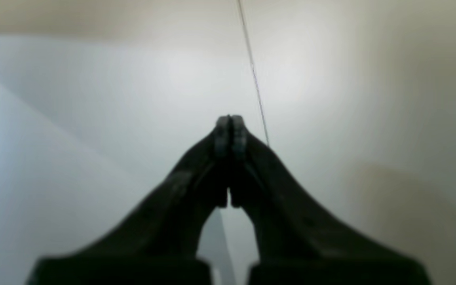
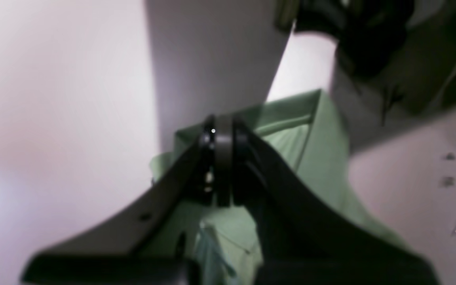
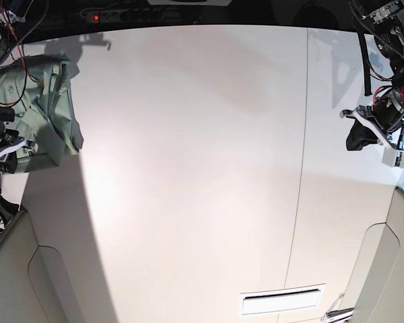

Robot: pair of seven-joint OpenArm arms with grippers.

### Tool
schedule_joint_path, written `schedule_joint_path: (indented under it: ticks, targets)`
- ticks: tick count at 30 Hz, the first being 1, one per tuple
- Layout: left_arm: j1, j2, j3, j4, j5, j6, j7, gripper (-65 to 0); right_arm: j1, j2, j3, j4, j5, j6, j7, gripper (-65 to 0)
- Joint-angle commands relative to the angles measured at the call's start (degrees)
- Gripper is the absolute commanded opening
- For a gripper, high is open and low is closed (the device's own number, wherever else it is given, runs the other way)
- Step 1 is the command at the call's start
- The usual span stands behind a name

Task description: Fold the T-shirt properly

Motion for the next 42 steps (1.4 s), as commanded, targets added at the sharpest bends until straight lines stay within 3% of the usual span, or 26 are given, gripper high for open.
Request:
schedule_joint_path:
  ticks: [1,5,12,17,19,23,27,31,38,42]
  targets:
    - [-0.46,-0.83,-0.28,1.03,-0.85,-0.44,0.37,-65.0,-0.17,0.92,0.31,2.47,0.11,0.28,0.70,-65.0]
    - [2.54,-0.85,-1.20,1.27,-5.22,-1.29,6.32,-65.0,-7.74,0.94,0.31,8.28,-0.70,0.74,-0.39,-65.0]
    - [15.15,-0.83,-4.42,1.86,-16.35,-4.17,11.61,-65.0,-22.71,0.94,0.70,15.72,-0.74,3.96,-3.34,-65.0]
    - [26.08,-1.25,-7.52,2.08,-21.49,-6.23,16.17,-65.0,-29.92,0.96,0.90,16.33,-0.57,8.44,-11.26,-65.0]
    - [31.87,-3.06,-7.58,2.08,-23.34,-6.23,16.79,-65.0,-33.40,1.38,0.90,16.33,1.22,9.86,-14.67,-65.0]
    - [42.69,-8.57,-7.58,2.08,-28.52,-6.23,17.83,-65.0,-41.59,2.21,0.87,16.26,5.75,14.25,-16.26,-65.0]
    - [50.62,-13.70,-7.54,2.05,-35.63,-6.25,17.83,-65.0,-49.59,2.19,0.87,15.50,8.92,15.34,-16.85,-65.0]
    - [55.06,-16.24,-7.50,2.05,-40.52,-7.21,17.83,-65.0,-55.17,2.19,0.83,11.98,13.73,17.16,-16.83,-65.0]
    - [57.83,-15.04,-5.51,0.46,-40.50,-7.40,17.83,-65.0,-55.91,2.56,-2.03,-1.51,17.77,18.49,-15.37,-65.0]
    - [57.94,-11.72,3.06,-2.16,-37.62,-7.40,17.83,-65.0,-54.05,6.45,-8.46,-11.26,17.73,19.74,-12.00,-65.0]
